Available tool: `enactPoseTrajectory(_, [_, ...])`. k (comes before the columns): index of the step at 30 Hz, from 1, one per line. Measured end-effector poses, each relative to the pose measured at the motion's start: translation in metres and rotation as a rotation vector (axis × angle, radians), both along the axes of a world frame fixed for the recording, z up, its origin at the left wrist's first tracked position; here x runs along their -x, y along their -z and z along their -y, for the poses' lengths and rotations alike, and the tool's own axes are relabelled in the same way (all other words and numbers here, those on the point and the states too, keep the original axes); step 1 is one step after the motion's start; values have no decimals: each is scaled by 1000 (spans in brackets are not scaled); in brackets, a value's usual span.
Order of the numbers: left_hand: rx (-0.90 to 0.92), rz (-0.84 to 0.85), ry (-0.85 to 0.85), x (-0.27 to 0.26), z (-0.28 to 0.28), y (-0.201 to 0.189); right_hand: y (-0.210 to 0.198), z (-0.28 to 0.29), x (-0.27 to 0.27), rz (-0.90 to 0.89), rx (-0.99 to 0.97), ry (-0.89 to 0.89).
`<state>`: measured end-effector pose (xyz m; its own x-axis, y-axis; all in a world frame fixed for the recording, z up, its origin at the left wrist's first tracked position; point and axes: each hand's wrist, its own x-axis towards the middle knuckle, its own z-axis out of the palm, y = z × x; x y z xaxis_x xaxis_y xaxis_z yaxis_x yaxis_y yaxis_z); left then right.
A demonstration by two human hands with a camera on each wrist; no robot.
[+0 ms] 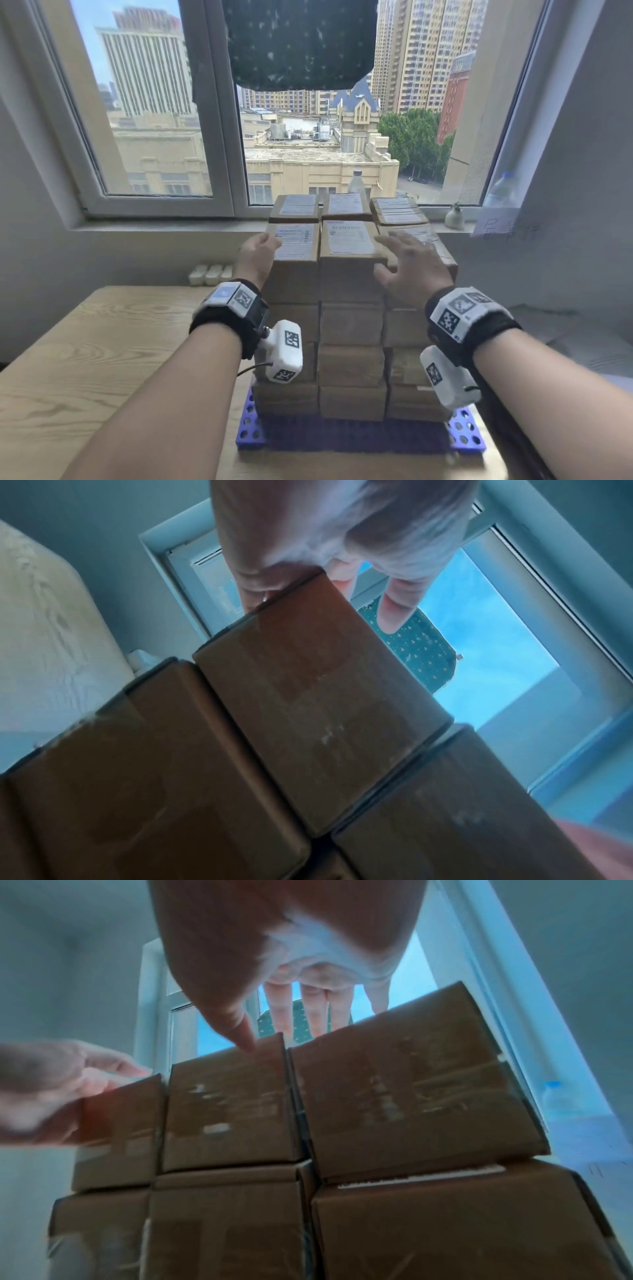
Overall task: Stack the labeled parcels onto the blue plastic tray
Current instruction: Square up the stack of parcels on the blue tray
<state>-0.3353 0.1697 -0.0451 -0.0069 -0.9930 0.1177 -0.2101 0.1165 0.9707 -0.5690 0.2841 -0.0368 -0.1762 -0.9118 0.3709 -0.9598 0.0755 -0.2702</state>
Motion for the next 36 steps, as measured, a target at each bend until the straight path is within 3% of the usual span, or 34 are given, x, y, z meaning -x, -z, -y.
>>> enactPoseTrajectory(3, [194,309,-69,1,-10,-3,1,0,-14,-146,-26,-80])
enactPoseTrajectory(6, [426,595,177,17,-19,-14,-1,3,-20,-218,-71,-96])
enactPoseTrajectory(8, [448,771,335,31,-24,-18,-4,4,-22,-227,-85,-98])
enactPoseTrajectory(11, [462,921,392,38,-26,-18,-7,4,-24,-214,-87,-98])
enactPoseTrajectory(19, [499,899,377,33,-26,-20,-6,6,-20,-148,-66,-110])
enactPoseTrajectory(26, [491,969,423,26,-22,-22,-10,0,-10,-152,-212,-117])
enactPoseTrajectory(31, [502,917,418,33,-24,-16,-10,-7,-10,-102,-111,-105])
enactPoseTrajectory(36, [616,686,277,44,-42,-1,5,-22,-7,-25,159,-101])
